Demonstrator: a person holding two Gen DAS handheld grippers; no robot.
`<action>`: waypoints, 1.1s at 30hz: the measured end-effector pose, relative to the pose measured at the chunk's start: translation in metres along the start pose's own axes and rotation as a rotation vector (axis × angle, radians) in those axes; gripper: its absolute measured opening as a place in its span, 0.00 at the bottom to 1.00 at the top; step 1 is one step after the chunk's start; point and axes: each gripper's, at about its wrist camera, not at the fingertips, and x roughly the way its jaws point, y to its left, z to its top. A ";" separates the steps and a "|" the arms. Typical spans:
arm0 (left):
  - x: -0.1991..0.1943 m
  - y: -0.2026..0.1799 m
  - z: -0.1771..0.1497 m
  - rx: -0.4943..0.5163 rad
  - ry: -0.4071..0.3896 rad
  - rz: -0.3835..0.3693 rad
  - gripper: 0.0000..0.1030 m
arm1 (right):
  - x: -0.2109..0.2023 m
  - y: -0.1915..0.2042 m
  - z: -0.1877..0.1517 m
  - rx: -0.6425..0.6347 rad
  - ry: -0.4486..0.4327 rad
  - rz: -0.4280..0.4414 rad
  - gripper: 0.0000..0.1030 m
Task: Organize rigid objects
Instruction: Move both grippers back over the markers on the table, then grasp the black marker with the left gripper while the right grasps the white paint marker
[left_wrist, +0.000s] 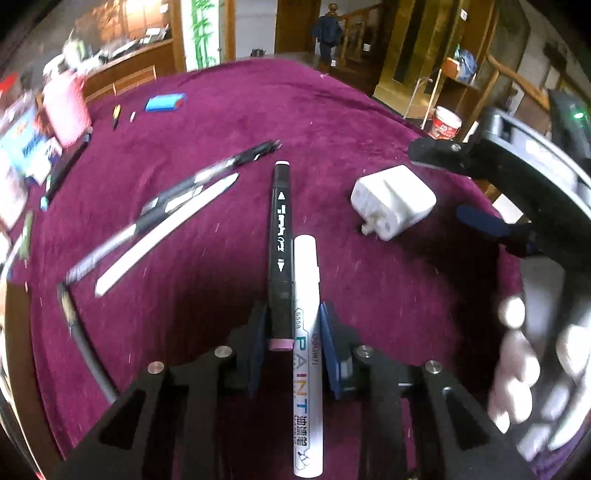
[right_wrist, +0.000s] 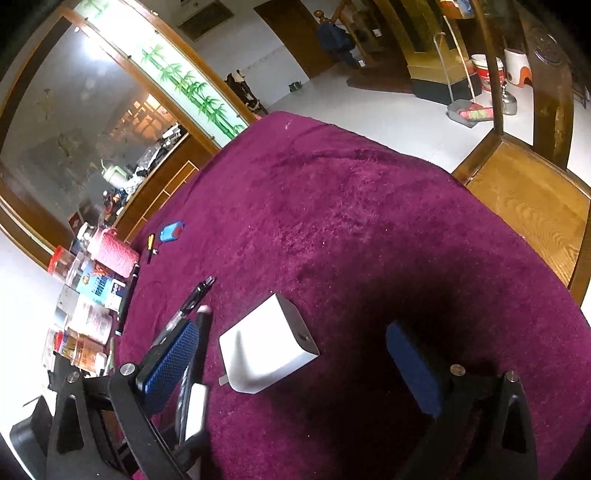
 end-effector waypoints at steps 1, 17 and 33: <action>-0.005 0.004 -0.007 -0.011 0.003 -0.012 0.26 | 0.000 0.000 -0.001 -0.003 0.000 -0.002 0.99; -0.029 0.043 -0.034 -0.130 -0.027 -0.011 0.58 | 0.005 0.005 -0.004 -0.040 0.022 -0.031 0.99; 0.000 0.027 -0.006 0.000 -0.010 0.103 0.59 | 0.005 0.003 -0.004 -0.026 0.024 -0.018 0.99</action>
